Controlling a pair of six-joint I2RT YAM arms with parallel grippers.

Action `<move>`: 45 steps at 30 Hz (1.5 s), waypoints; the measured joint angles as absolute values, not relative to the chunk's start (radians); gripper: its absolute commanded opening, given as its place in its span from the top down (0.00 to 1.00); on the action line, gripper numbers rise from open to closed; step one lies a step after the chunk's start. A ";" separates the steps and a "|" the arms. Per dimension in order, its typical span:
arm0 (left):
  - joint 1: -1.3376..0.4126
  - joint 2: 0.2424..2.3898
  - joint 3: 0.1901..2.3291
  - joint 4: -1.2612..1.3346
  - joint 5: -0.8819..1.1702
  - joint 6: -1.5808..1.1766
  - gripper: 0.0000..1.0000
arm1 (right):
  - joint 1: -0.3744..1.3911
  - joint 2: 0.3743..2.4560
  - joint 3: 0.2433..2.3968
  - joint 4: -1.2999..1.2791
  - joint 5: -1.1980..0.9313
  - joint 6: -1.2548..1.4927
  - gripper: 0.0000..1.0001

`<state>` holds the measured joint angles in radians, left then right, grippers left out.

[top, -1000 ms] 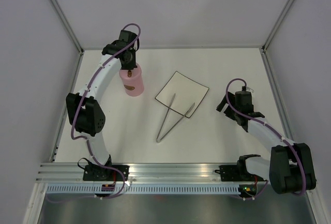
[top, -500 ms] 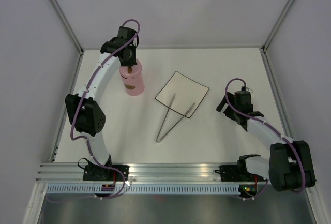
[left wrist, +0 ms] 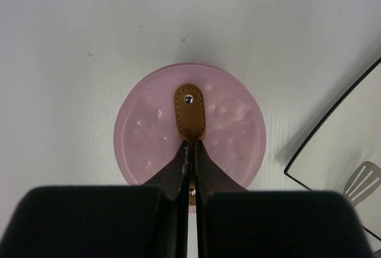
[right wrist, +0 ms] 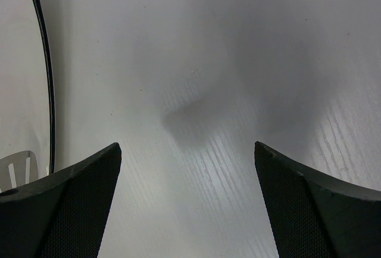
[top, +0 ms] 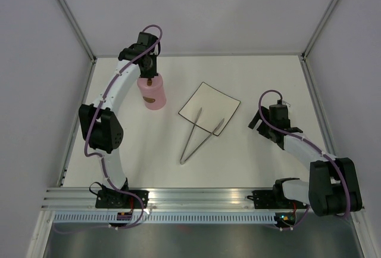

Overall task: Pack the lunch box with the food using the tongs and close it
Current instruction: Close the box lid on the packing box.

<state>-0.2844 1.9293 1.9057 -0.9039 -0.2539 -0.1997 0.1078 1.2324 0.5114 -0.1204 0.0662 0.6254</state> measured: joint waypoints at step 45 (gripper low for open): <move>-0.249 1.680 1.424 -0.465 -0.235 -0.372 0.36 | 0.108 1.296 0.885 -0.067 0.022 0.614 0.02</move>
<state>-0.2489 1.6802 1.4239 -0.4652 -0.2348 -0.3717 0.1078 1.2961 0.8852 -0.0669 0.0216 0.6144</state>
